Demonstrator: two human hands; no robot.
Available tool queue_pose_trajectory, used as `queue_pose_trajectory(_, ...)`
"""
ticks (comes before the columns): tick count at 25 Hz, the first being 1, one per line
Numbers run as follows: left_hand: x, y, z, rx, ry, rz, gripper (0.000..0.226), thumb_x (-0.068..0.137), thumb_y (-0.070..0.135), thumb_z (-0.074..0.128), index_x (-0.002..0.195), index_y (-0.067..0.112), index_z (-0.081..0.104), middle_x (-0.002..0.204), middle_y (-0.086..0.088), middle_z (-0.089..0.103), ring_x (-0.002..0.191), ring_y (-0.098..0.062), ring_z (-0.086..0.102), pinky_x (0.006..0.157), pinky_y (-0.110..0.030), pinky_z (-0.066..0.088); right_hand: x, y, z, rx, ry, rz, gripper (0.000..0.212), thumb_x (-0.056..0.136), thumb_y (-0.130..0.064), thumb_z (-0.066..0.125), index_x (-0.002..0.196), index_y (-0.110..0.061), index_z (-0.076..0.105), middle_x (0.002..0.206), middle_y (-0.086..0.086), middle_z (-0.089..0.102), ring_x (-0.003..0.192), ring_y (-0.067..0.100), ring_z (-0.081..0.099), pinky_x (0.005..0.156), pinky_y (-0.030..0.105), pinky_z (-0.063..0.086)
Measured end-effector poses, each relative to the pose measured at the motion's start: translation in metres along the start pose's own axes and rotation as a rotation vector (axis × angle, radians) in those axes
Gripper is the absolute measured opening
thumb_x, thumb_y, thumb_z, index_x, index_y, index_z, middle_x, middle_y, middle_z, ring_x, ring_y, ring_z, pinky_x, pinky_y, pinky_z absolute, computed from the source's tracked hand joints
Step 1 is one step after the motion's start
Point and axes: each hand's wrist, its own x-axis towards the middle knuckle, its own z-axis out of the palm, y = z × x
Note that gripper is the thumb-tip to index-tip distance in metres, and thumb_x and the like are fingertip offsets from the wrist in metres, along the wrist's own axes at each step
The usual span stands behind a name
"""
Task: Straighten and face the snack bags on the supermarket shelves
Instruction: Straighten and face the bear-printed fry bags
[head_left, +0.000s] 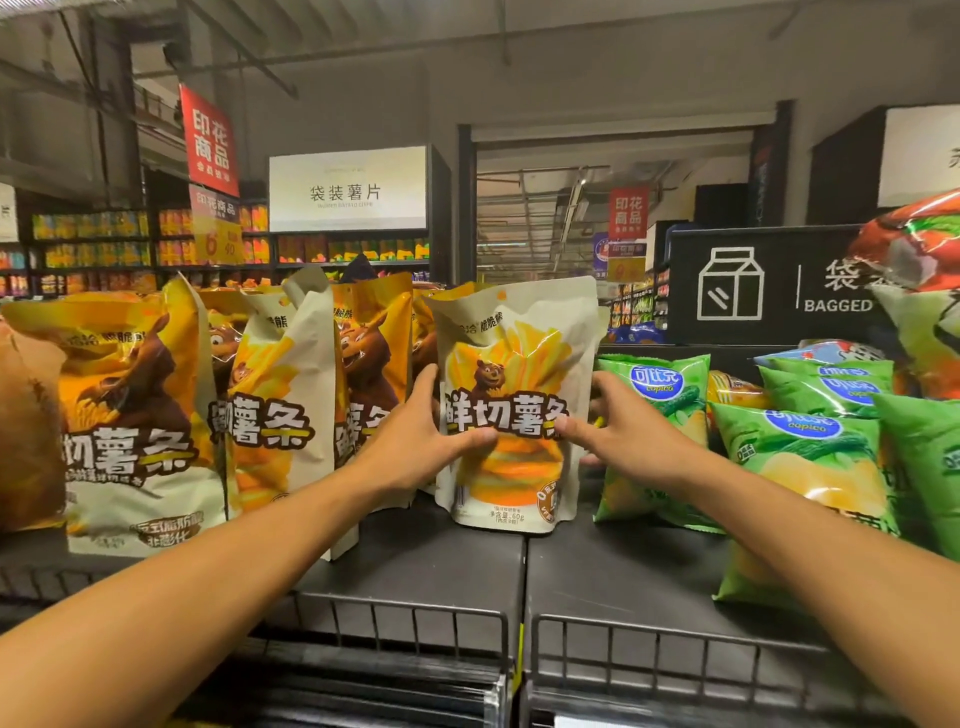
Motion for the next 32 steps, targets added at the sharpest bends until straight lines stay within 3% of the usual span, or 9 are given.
queue_pose_trajectory(2, 0.001, -0.002, -0.003, -0.015, -0.017, -0.017, 0.115, 0.070, 0.064, 0.076, 0.154, 0.033, 0.004, 0.153, 0.010, 0.038, 0.124, -0.003, 0.039, 0.099, -0.026, 0.032, 0.000, 0.000, 0.001, 0.026, -0.015, 0.001, 0.054, 0.094, -0.023, 0.068, 0.140, -0.019, 0.041, 0.132, -0.005, 0.058, 0.120, 0.015, 0.058, 0.082, 0.044, 0.062)
queue_pose_trajectory(6, 0.004, -0.003, -0.003, -0.030, -0.039, -0.033, 0.122, 0.067, 0.065, 0.077, 0.154, 0.035, -0.003, 0.157, 0.005, 0.035, 0.138, -0.018, 0.042, 0.113, -0.040, 0.035, 0.001, 0.000, 0.000, 0.043, -0.026, -0.004, 0.060, 0.092, -0.024, 0.071, 0.142, -0.020, 0.039, 0.132, -0.006, 0.059, 0.119, 0.014, 0.059, 0.084, 0.045, 0.062)
queue_pose_trajectory(10, 0.005, -0.003, -0.002, 0.001, -0.042, -0.029, 0.128, 0.063, 0.070, 0.076, 0.154, 0.035, -0.007, 0.159, 0.004, 0.031, 0.139, -0.019, 0.040, 0.108, -0.034, 0.034, 0.001, 0.001, -0.003, 0.023, 0.001, -0.045, 0.059, 0.090, -0.030, 0.072, 0.139, -0.027, 0.038, 0.120, -0.018, 0.061, 0.114, 0.008, 0.061, 0.085, 0.044, 0.061)
queue_pose_trajectory(15, 0.002, 0.001, -0.006, 0.010, -0.001, 0.015, 0.128, 0.059, 0.077, 0.070, 0.152, 0.039, -0.010, 0.160, 0.002, 0.027, 0.139, -0.022, 0.041, 0.105, -0.035, 0.036, 0.001, 0.001, -0.007, -0.054, 0.037, -0.103, 0.065, 0.090, -0.042, 0.070, 0.141, -0.040, 0.030, 0.131, -0.016, 0.056, 0.099, 0.006, 0.069, 0.091, 0.048, 0.058)
queue_pose_trajectory(17, 0.000, 0.004, -0.007, 0.023, 0.053, 0.050, 0.121, 0.064, 0.074, 0.069, 0.152, 0.040, -0.007, 0.162, 0.003, 0.022, 0.142, -0.022, 0.036, 0.109, -0.039, 0.034, 0.000, -0.001, -0.008, -0.080, 0.080, -0.117, 0.070, 0.091, -0.045, 0.067, 0.145, -0.045, 0.023, 0.125, -0.026, 0.048, 0.092, 0.002, 0.068, 0.087, 0.043, 0.059)
queue_pose_trajectory(21, -0.005, 0.014, -0.007, 0.160, 0.204, 0.143, 0.110, 0.072, 0.070, 0.064, 0.155, 0.035, 0.001, 0.164, 0.004, 0.013, 0.144, -0.019, 0.030, 0.108, -0.033, 0.029, 0.000, -0.006, -0.009, -0.116, 0.179, -0.169, 0.060, 0.093, -0.041, 0.065, 0.139, -0.046, 0.028, 0.096, -0.053, 0.043, 0.088, -0.016, 0.058, 0.072, 0.015, 0.045)
queue_pose_trajectory(23, -0.007, 0.019, -0.010, 0.210, 0.253, 0.183, 0.103, 0.079, 0.065, 0.064, 0.156, 0.031, 0.003, 0.162, 0.003, 0.016, 0.142, -0.018, 0.033, 0.109, -0.036, 0.032, 0.000, -0.010, -0.011, -0.108, 0.207, -0.202, 0.063, 0.093, -0.038, 0.065, 0.144, -0.038, 0.027, 0.115, -0.044, 0.043, 0.102, -0.005, 0.057, 0.080, 0.020, 0.049)
queue_pose_trajectory(26, -0.017, 0.027, -0.018, 0.263, 0.269, 0.221, 0.093, 0.083, 0.064, 0.058, 0.155, 0.026, 0.013, 0.157, 0.004, 0.027, 0.134, -0.009, 0.037, 0.109, -0.035, 0.038, -0.002, -0.016, -0.013, -0.168, 0.272, -0.234, 0.075, 0.094, -0.039, 0.064, 0.154, -0.024, 0.022, 0.151, -0.008, 0.036, 0.132, 0.014, 0.045, 0.104, 0.042, 0.046)
queue_pose_trajectory(32, -0.063, 0.047, -0.044, 0.486, 0.242, 0.349, 0.058, 0.093, 0.047, 0.050, 0.144, 0.020, 0.042, 0.139, 0.005, 0.049, 0.114, -0.001, 0.047, 0.097, -0.028, 0.048, -0.011, -0.040, -0.007, -0.301, 0.395, -0.472, 0.061, 0.093, -0.034, 0.063, 0.145, -0.017, 0.037, 0.142, 0.003, 0.045, 0.129, 0.020, 0.043, 0.094, 0.033, 0.042)
